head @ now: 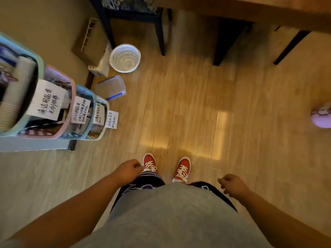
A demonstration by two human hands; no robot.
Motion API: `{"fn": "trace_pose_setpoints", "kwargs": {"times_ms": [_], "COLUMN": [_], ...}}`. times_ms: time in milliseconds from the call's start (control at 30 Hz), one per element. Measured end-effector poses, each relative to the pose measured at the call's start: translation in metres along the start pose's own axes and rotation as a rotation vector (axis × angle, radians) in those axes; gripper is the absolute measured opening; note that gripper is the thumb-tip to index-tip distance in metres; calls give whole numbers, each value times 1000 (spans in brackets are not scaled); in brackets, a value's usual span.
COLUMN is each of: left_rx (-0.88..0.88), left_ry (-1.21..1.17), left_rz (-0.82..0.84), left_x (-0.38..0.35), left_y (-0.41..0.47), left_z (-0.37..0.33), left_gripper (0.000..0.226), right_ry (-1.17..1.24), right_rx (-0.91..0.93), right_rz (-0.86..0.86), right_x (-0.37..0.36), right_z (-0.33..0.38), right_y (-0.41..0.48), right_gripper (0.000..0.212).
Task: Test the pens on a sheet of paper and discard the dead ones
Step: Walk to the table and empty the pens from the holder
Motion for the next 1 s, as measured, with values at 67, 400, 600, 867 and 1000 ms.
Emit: {"fn": "trace_pose_setpoints", "kwargs": {"times_ms": [67, 400, 600, 867, 1000], "left_rx": [31, 169, 139, -21, -120], "left_ry": [-40, -78, -31, -70, -61], "left_rz": [-28, 12, -1, -21, -29], "left_x": [9, 79, 159, 257, 288], "left_y": [0, 41, 93, 139, 159], "left_z": [4, 35, 0, -134, -210], "left_gripper": [25, 27, 27, 28, 23], "right_ry": [20, 38, 87, 124, 154], "right_rx": [36, 233, 194, 25, -52], "right_rz": [-19, -37, -59, -148, -145], "right_x": [11, 68, 105, 170, 203], "right_z": [22, 207, 259, 236, 229], "right_y": [12, 83, 110, 129, 147], "right_gripper": [26, 25, 23, 23, 23]}}
Point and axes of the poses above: each hand's wrist, its own y-axis towards the middle knuckle, its own x-axis out of the back of the hand, z = x × y, the point moved 6 cm from there along y, towards the middle knuckle, and after that the axes turned 8 degrees about x, right-handed, at the moved point
